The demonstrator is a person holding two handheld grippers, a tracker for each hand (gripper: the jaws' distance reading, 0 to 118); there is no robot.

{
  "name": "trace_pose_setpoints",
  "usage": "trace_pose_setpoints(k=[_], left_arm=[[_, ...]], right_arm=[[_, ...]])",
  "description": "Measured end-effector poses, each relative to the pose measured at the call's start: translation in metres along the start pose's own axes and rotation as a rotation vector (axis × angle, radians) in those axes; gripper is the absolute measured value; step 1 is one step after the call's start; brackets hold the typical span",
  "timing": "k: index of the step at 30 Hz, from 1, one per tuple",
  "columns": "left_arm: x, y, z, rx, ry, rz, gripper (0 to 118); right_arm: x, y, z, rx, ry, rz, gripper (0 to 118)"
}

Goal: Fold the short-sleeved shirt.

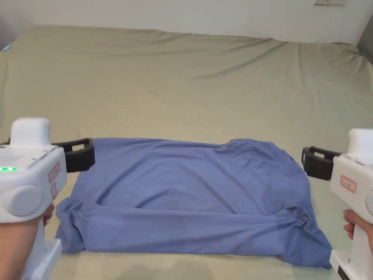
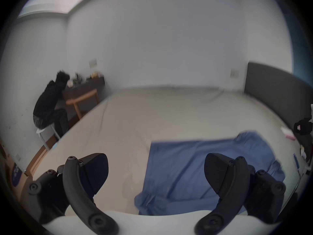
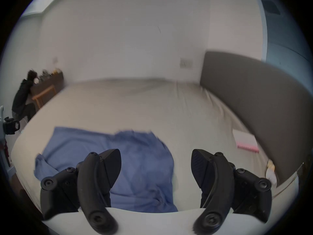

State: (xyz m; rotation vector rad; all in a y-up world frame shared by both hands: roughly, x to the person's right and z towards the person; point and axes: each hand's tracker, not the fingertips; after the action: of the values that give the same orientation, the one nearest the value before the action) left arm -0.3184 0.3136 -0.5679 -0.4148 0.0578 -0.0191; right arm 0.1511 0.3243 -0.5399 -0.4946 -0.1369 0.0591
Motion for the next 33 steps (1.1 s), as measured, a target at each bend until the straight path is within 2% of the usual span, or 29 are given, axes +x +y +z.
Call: trace_pose_setpoints(k=[3, 6, 8, 9, 10, 11, 12, 13, 14, 18, 22, 27, 31, 33], left_arm=[[0.014, 0.025, 0.041, 0.144, -0.024, 0.006, 112], [0.027, 0.038, 0.07, 0.254, -0.031, -0.023, 100], [0.039, 0.041, 0.085, 0.305, -0.024, -0.062, 73], [0.044, 0.041, 0.09, 0.32, -0.026, -0.081, 56], [0.049, 0.04, 0.094, 0.325, -0.029, -0.094, 35], [0.054, 0.039, 0.096, 0.337, -0.026, -0.11, 22], [0.058, 0.038, 0.098, 0.349, -0.012, -0.127, 11], [0.068, 0.035, 0.105, 0.354, 0.003, -0.144, 0], [0.071, 0.034, 0.107, 0.353, 0.0, -0.153, 0], [0.08, 0.033, 0.112, 0.336, -0.041, -0.158, 0], [0.083, 0.036, 0.111, 0.331, -0.026, -0.187, 0], [0.076, 0.029, 0.096, 0.265, -0.039, -0.172, 0], [0.053, -0.01, 0.057, 0.024, -0.117, -0.16, 0], [0.035, -0.048, 0.03, -0.124, -0.097, -0.14, 0]], right_arm=[[-0.028, 0.025, 0.046, 0.155, 0.029, 0.034, 91], [-0.056, 0.038, 0.081, 0.251, 0.046, 0.083, 86], [-0.072, 0.04, 0.096, 0.293, 0.06, 0.111, 63], [-0.08, 0.039, 0.101, 0.305, 0.064, 0.129, 46], [-0.088, 0.038, 0.105, 0.315, 0.066, 0.144, 21], [-0.094, 0.036, 0.106, 0.324, 0.054, 0.163, 10], [-0.099, 0.034, 0.108, 0.335, 0.06, 0.176, 9], [-0.105, 0.032, 0.109, 0.337, 0.058, 0.201, 2], [-0.11, 0.031, 0.109, 0.333, 0.059, 0.222, 1], [-0.115, 0.029, 0.107, 0.336, 0.069, 0.225, 1], [-0.117, 0.026, 0.106, 0.366, 0.037, 0.265, 1], [-0.114, 0.022, 0.1, 0.343, 0.047, 0.263, 1], [-0.105, 0.011, 0.091, 0.289, 0.052, 0.259, 1], [-0.097, 0.004, 0.086, 0.255, 0.056, 0.253, 1]])
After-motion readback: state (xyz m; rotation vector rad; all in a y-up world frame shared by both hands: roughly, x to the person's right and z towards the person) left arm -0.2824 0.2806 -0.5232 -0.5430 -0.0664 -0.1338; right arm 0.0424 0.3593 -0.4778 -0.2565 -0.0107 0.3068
